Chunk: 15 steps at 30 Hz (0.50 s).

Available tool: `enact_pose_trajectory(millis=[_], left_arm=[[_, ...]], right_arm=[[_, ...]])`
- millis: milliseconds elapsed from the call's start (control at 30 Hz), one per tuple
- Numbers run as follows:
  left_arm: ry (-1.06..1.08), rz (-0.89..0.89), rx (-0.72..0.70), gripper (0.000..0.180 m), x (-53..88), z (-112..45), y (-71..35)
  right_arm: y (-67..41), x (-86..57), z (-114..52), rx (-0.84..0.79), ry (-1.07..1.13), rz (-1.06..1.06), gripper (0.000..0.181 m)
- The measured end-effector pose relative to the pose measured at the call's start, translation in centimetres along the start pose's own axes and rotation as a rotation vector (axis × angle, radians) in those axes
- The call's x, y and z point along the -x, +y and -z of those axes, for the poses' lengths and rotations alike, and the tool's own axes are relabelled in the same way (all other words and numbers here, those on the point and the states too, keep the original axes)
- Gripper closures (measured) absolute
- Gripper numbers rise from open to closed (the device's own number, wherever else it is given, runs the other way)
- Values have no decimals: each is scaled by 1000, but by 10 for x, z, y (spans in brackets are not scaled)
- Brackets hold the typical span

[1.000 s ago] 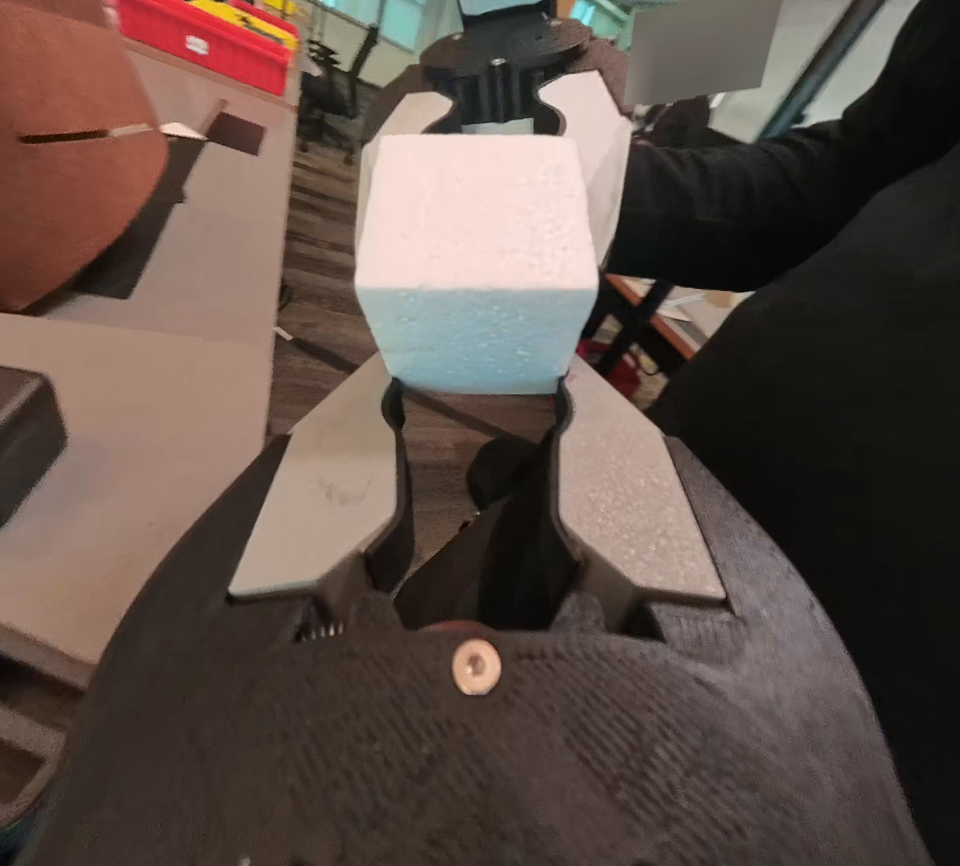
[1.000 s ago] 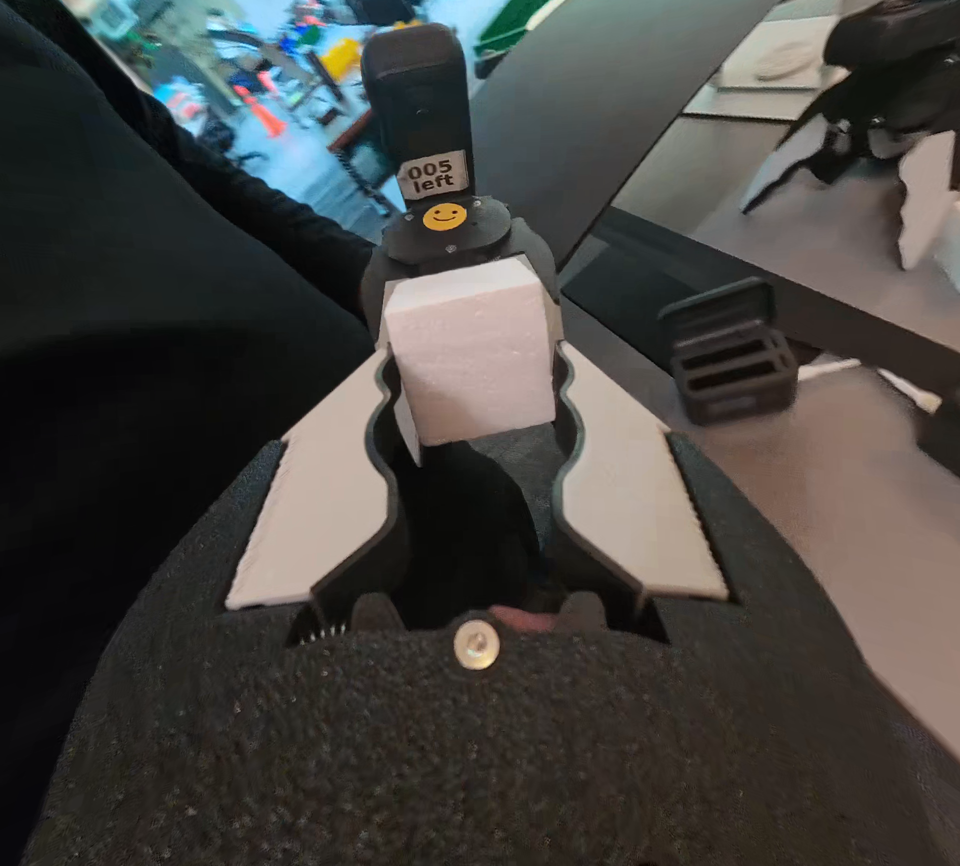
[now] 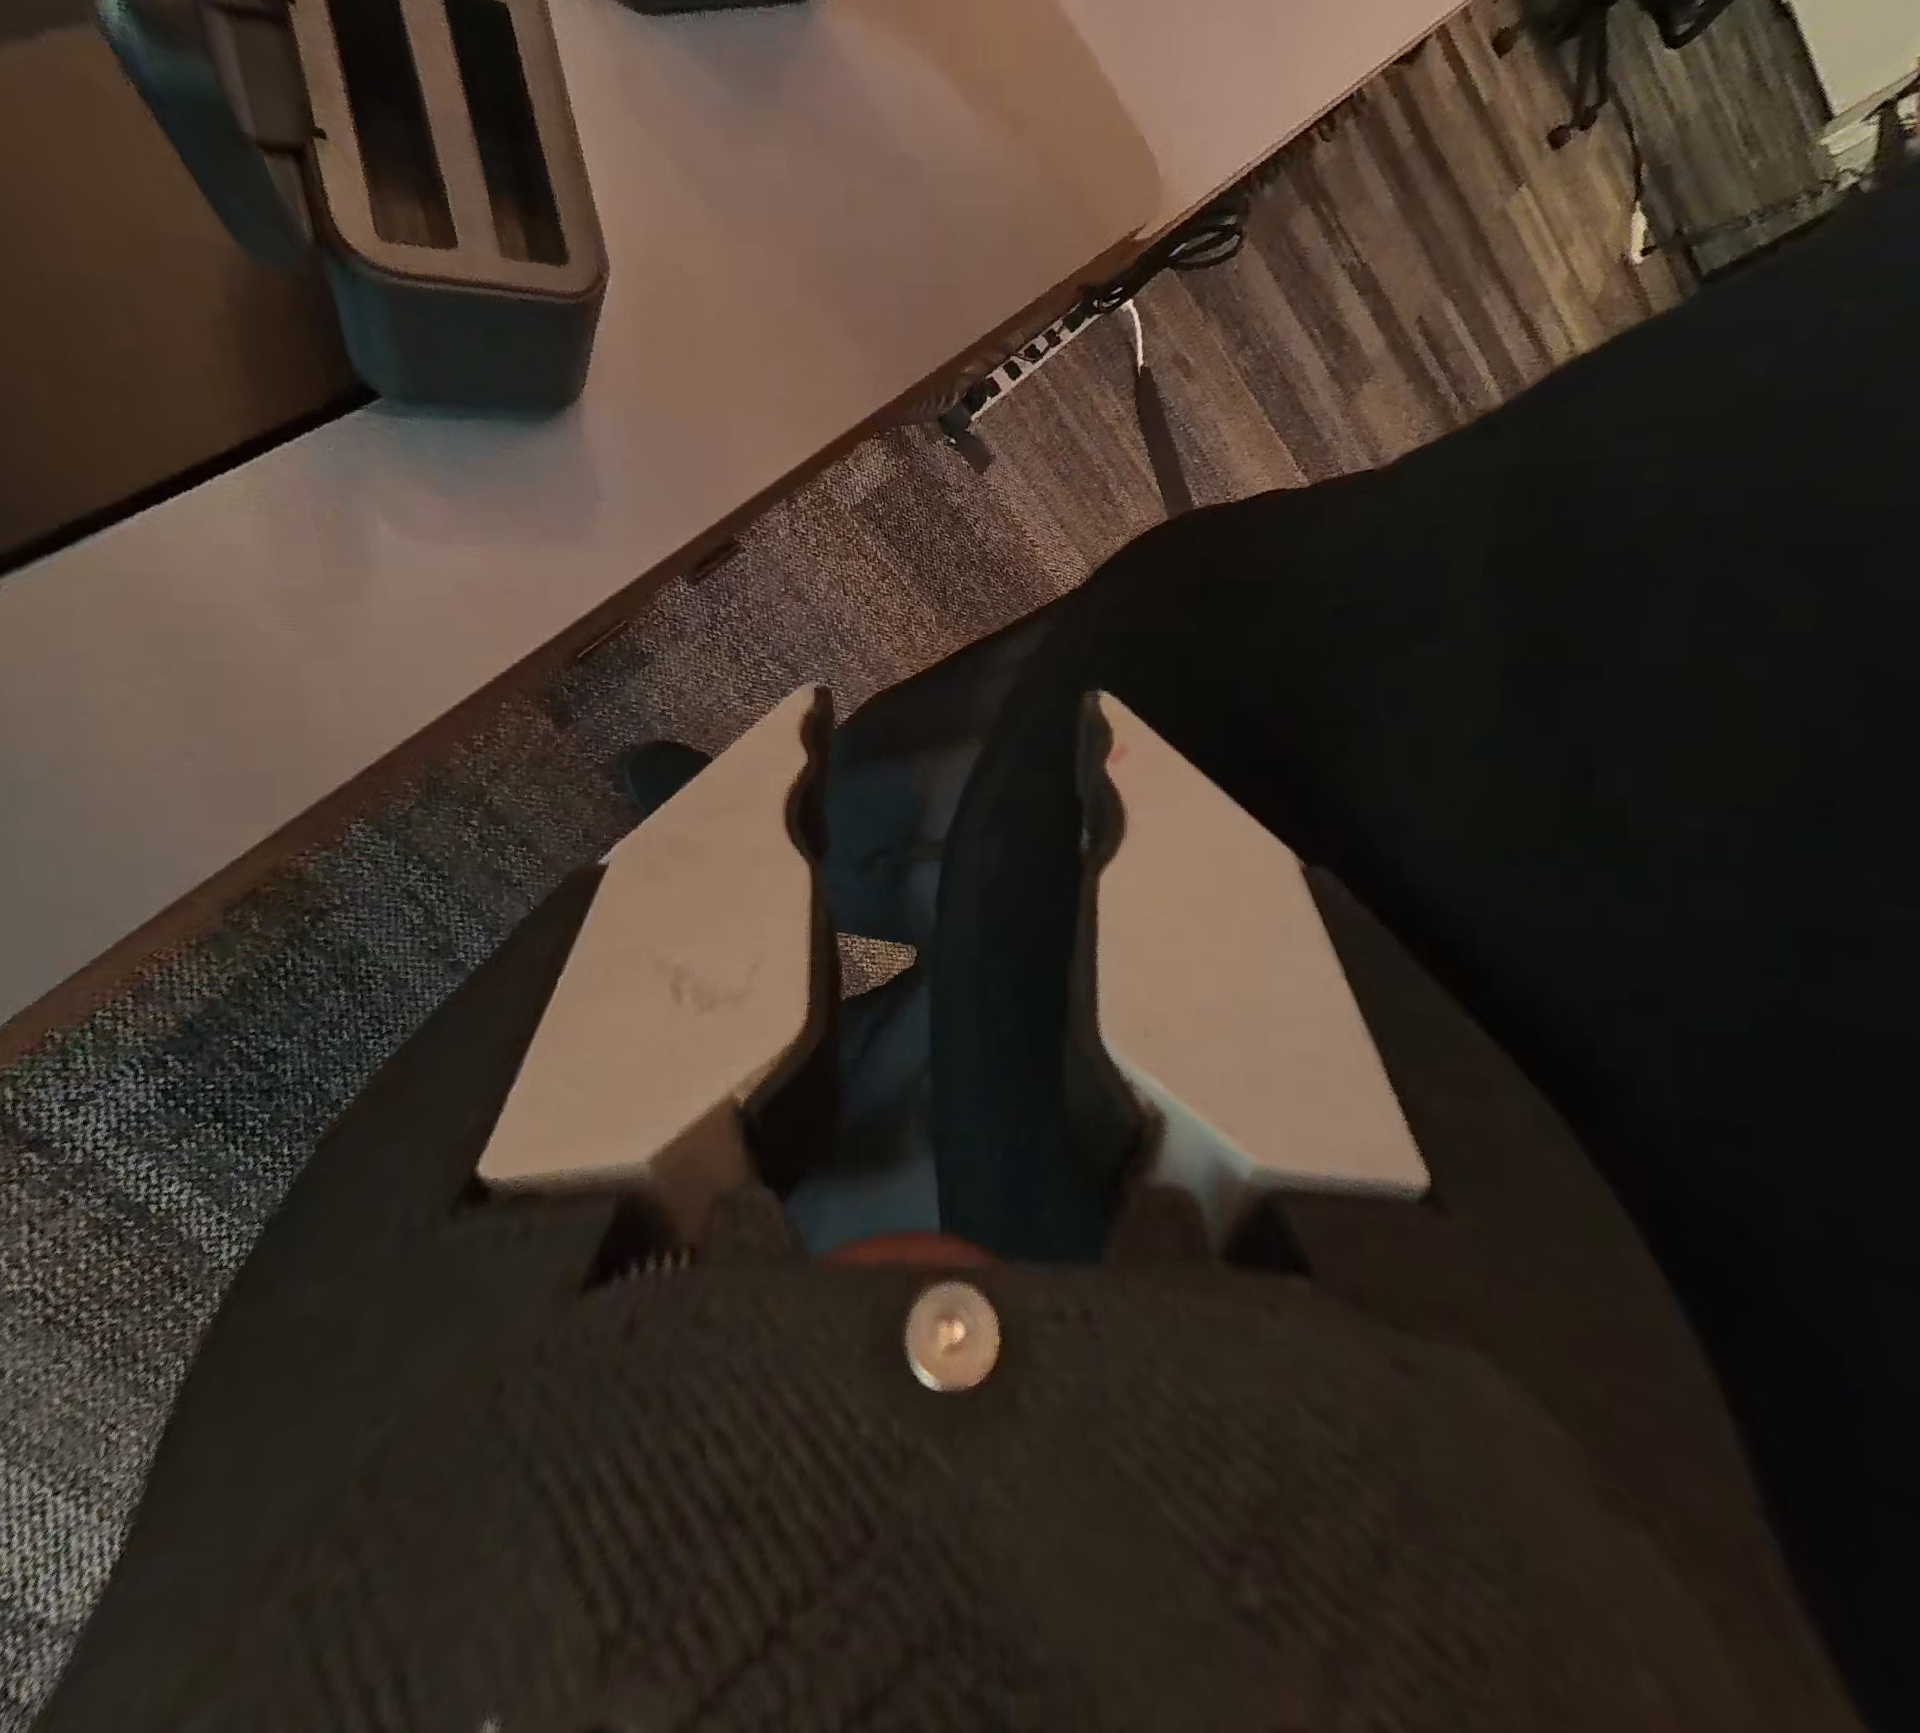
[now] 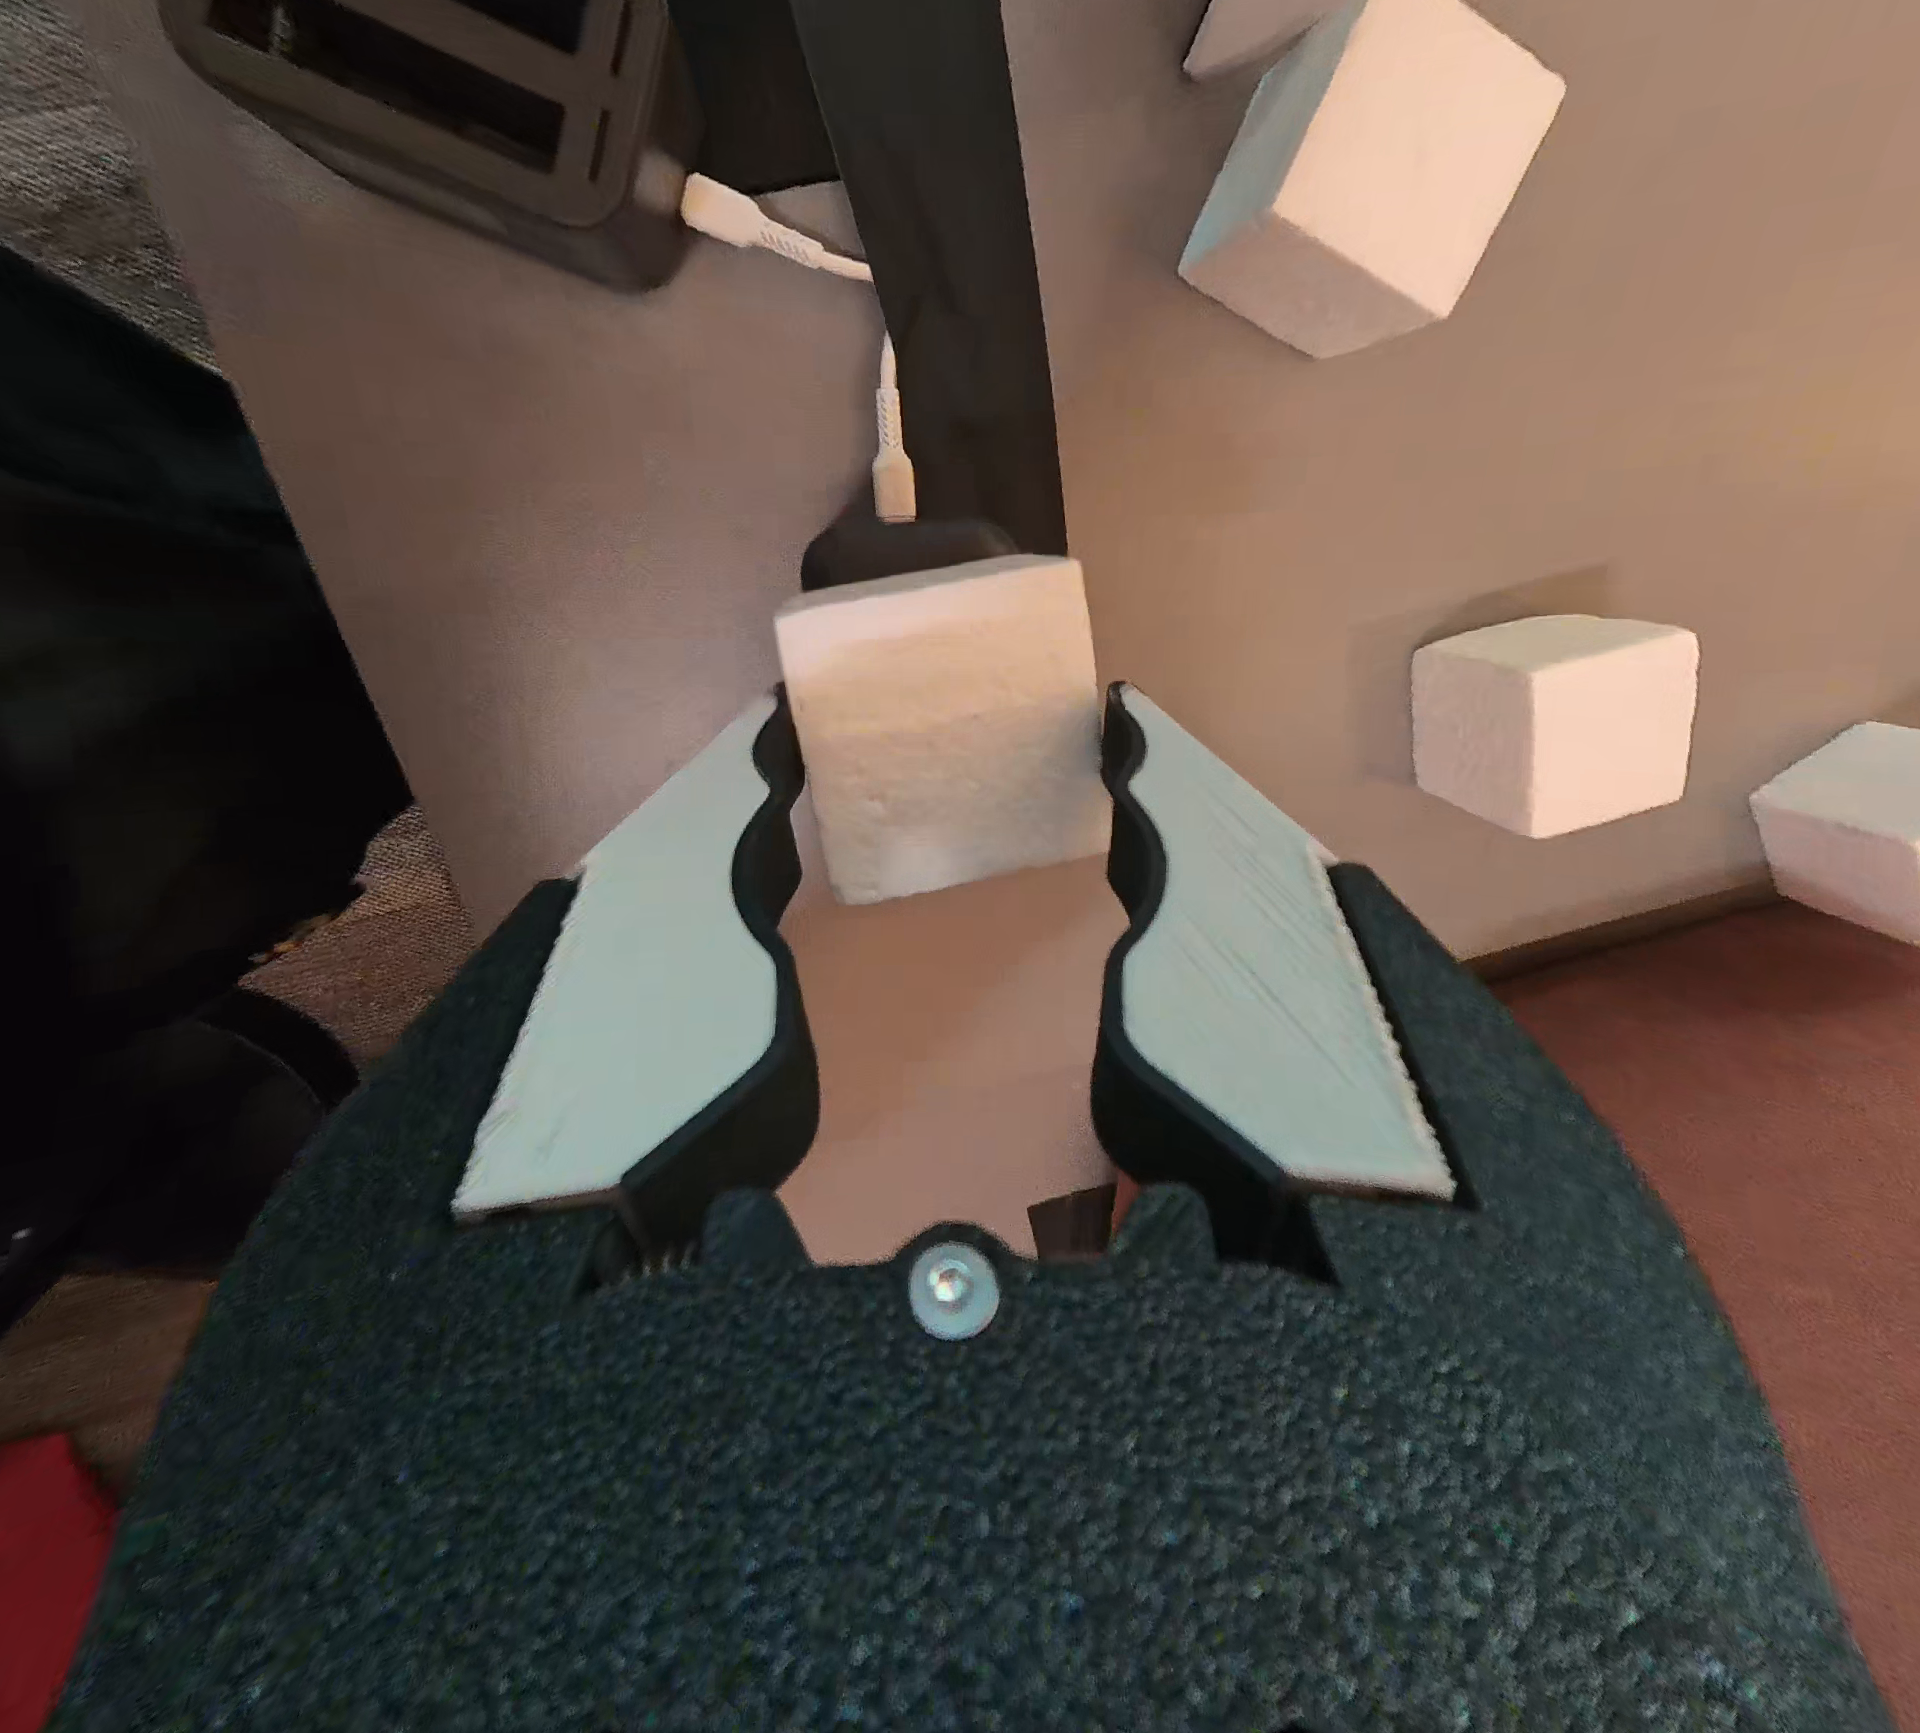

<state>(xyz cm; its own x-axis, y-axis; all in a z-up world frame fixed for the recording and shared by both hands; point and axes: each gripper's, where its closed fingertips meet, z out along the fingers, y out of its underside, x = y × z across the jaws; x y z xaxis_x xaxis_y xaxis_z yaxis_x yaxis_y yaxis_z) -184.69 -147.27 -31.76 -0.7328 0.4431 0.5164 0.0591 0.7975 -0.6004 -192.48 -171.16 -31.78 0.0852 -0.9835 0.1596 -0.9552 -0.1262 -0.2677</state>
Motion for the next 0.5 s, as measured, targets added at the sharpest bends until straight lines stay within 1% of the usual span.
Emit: enact_pose_trajectory(millis=[67, 167, 267, 333, 433, 500], left_arm=[[21, -5, -6, 134, 1, 3, 5], [52, -23, -11, 135, 3, 9, 14], [78, -29, -9, 134, 10, 15, 27], [86, -31, -2, 134, 17, 20, 37], [53, -20, 26, 134, 32, 27, 52], [28, 1, 21, 134, 38, 33, 55]], right_arm=[[-1, 2, -3, -15, 1, -33, 122], [-7, 11, 4, -48, -30, -115, 114], [-11, 6, 28, -90, 7, -183, 114], [-20, -1, 53, -150, 25, -218, 114], [-36, -27, 87, -230, 71, -263, 118], [-50, -47, 95, -255, 61, -298, 118]])
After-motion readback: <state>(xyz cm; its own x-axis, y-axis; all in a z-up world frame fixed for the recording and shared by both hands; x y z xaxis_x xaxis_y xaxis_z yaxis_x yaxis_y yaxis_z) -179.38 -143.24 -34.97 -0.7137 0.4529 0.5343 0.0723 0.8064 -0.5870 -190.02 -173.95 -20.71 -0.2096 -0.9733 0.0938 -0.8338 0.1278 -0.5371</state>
